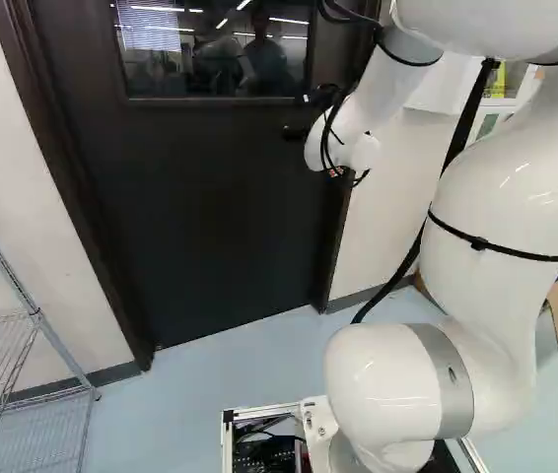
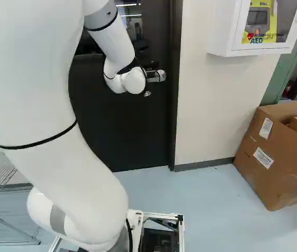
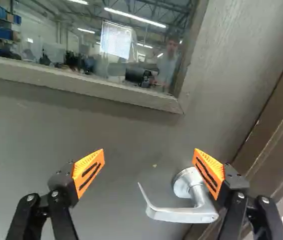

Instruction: Open the door and move inside

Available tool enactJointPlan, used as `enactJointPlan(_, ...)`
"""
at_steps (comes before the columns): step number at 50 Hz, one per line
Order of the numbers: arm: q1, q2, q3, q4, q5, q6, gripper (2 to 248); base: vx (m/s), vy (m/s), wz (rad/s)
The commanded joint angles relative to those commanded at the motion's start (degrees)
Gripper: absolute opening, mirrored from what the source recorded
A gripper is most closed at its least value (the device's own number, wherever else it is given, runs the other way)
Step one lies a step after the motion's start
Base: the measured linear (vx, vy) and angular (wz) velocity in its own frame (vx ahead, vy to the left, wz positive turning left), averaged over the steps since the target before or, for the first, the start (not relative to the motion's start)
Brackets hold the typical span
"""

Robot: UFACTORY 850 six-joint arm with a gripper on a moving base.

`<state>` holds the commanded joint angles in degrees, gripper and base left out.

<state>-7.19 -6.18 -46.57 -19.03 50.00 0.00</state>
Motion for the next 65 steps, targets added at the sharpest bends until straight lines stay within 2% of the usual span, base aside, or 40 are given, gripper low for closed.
enactJointPlan(25,0.1,-2.9,0.2,0.0,0.0,0.0,247,0.0,0.0,0.0)
enactJointPlan(44,1.3,-5.6,-0.4,0.0,0.0,0.0,247,0.0,0.0,0.0)
enactJointPlan(65,1.4,-7.7,0.1,0.7,-0.7,0.0,247,0.0,0.0,0.0)
